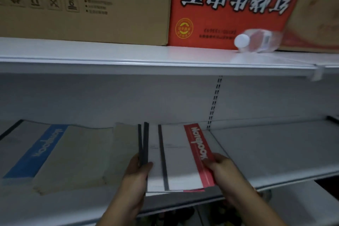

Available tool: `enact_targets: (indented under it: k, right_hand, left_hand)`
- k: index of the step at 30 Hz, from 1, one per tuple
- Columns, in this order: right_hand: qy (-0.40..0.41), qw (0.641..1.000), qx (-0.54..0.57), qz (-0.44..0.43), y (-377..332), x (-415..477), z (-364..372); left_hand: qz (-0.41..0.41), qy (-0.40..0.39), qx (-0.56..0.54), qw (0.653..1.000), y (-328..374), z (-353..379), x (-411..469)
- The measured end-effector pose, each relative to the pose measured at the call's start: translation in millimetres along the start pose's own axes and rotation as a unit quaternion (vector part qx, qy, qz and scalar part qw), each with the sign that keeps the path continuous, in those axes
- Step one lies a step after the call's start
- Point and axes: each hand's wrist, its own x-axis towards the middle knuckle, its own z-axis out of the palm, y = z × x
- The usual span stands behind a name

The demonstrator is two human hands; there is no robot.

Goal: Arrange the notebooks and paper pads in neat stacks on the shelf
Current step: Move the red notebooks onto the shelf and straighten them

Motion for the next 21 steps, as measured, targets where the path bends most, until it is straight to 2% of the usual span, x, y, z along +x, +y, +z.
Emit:
enact_targets:
  k: [5, 12, 18, 21]
  right_hand:
    - [0.016, 1.0, -0.004, -0.006, 15.7, -7.7, -75.8]
    - [0.074, 0.997, 0.021, -0.006, 24.4, -10.3, -251.9]
    - [0.1, 0.992, 0.073, 0.011, 33.1, -19.8, -375.9]
    - [0.135, 0.99, 0.04, 0.015, 42.2, -17.7, -425.9]
  left_hand:
    - [-0.019, -0.087, 0.027, 0.996, -35.8, 103.5, -10.4]
    - [-0.092, -0.2, 0.009, 0.975, -77.6, 273.2, -32.9]
    - [-0.133, -0.264, -0.008, 0.955, -111.2, 392.2, -46.7]
    - [-0.13, -0.276, -0.011, 0.952, -125.5, 446.4, -48.1]
